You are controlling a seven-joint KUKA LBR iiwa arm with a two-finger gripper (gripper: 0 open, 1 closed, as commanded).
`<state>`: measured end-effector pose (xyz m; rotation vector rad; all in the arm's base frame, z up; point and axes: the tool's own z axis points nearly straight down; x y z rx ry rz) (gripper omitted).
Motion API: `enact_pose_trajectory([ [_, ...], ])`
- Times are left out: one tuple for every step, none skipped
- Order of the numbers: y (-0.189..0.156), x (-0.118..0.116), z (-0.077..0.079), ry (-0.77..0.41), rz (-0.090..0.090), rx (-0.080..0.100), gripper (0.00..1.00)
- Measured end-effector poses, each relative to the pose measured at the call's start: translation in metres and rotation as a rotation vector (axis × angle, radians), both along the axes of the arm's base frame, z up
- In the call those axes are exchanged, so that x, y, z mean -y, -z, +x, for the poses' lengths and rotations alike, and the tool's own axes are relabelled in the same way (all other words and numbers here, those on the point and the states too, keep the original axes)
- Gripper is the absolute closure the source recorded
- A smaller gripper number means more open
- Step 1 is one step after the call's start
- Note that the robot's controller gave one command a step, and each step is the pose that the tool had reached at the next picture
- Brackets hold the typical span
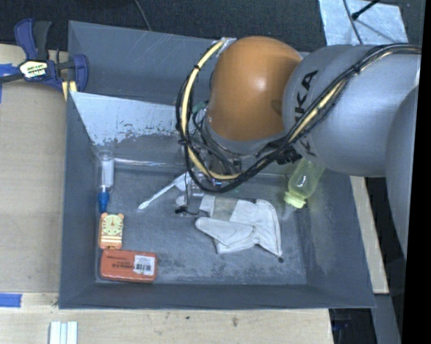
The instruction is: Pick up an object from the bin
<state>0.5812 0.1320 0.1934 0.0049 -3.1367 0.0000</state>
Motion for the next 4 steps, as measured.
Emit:
enact_pose_trajectory([
  [-0.005, 0.001, 0.001, 0.003, 0.001, 0.008, 0.0],
  [0.022, 0.004, 0.015, -0.067, 0.002, 0.014, 0.0],
  [0.088, 0.03, 0.024, -0.183, 0.001, 0.013, 0.0],
  [0.121, 0.037, 0.031, -0.276, 0.0, 0.004, 0.0],
])
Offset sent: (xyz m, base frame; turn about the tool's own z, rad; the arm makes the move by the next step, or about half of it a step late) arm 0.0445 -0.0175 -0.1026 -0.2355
